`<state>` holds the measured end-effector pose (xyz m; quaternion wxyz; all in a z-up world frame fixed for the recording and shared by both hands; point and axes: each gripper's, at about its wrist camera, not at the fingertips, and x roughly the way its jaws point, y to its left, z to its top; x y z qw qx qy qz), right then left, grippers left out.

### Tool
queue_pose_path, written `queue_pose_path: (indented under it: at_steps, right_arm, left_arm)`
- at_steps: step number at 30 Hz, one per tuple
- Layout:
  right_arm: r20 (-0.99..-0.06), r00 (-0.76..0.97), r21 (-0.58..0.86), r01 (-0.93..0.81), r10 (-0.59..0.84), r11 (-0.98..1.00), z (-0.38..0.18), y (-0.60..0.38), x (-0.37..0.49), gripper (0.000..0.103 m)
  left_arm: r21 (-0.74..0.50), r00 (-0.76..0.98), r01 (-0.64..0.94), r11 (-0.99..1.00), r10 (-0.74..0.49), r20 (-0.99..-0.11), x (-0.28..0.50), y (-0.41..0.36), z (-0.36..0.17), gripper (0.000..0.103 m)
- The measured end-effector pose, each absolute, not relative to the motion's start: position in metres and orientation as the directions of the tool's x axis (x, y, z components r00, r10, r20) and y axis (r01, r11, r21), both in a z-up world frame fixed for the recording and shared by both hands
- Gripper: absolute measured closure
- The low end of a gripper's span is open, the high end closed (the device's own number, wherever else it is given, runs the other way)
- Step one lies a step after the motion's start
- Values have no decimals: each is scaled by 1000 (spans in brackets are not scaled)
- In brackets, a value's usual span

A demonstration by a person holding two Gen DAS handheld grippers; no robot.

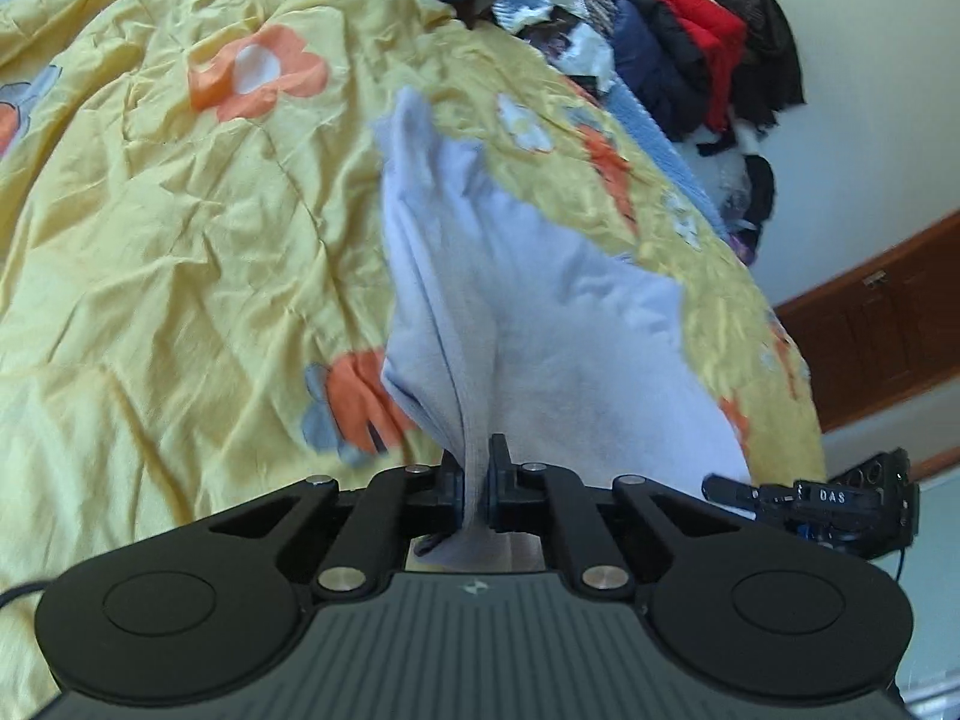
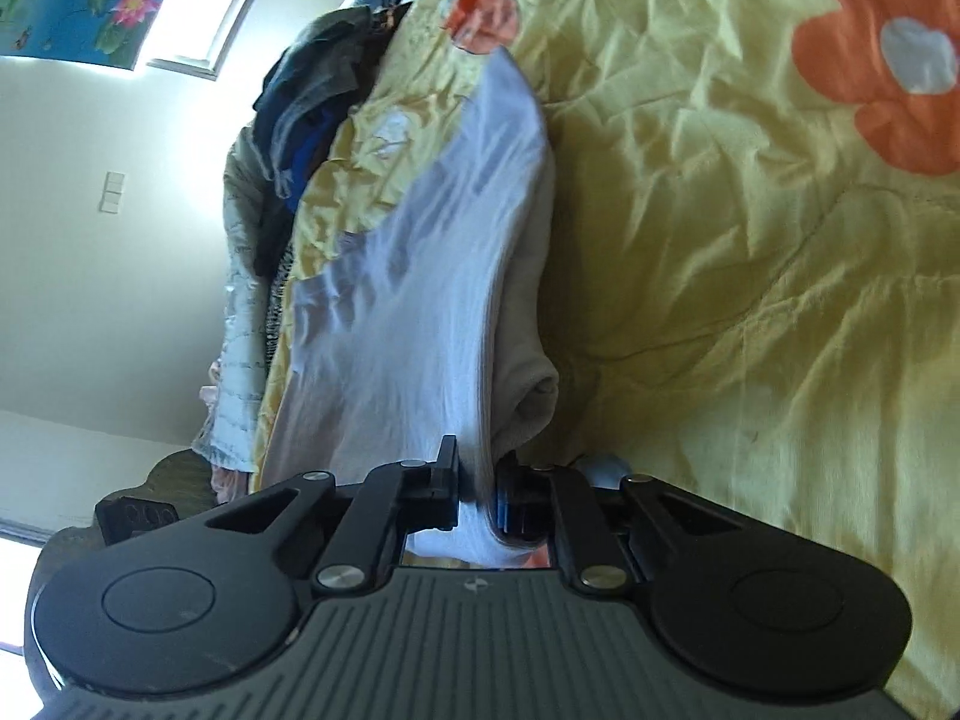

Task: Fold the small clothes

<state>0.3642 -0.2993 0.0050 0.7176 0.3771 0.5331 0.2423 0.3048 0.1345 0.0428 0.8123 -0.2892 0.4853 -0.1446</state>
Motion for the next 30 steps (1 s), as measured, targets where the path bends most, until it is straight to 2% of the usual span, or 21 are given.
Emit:
queue_pose_path:
  at_steps: [5,10,13,14,16,18,20,27,30]
  right_arm:
    - [-559,287,817,36,778,575,13,-310,318,89]
    - [-561,266,826,113,784,553,-17,-318,266,89]
    - [-567,289,823,172,771,541,-38,-322,254,90]
    - [-551,304,834,191,777,517,-42,-324,253,81]
    - [-549,321,836,199,772,512,-42,-325,252,79]
    - [-532,357,846,189,768,498,-35,-328,245,57]
    - [-499,422,863,168,757,476,-25,-338,233,39]
    - [-345,613,936,167,711,310,-21,-382,176,38]
    - [-339,615,939,174,712,297,-27,-387,163,38]
  left_arm:
    - [-629,447,-47,776,-546,-708,256,137,37,97]
    - [-646,395,-162,746,-551,-735,220,136,-10,96]
    - [-692,433,-199,694,-571,-698,216,143,-18,96]
    - [-690,437,-188,699,-569,-696,216,142,-18,95]
    - [-687,448,-170,706,-566,-692,215,142,-18,94]
    - [-696,465,-197,691,-559,-686,211,147,-16,93]
    - [-701,500,-231,675,-536,-681,203,152,-14,91]
    - [-738,525,-336,586,-534,-663,196,154,-25,87]
    - [-708,528,-354,611,-494,-690,196,148,-20,88]
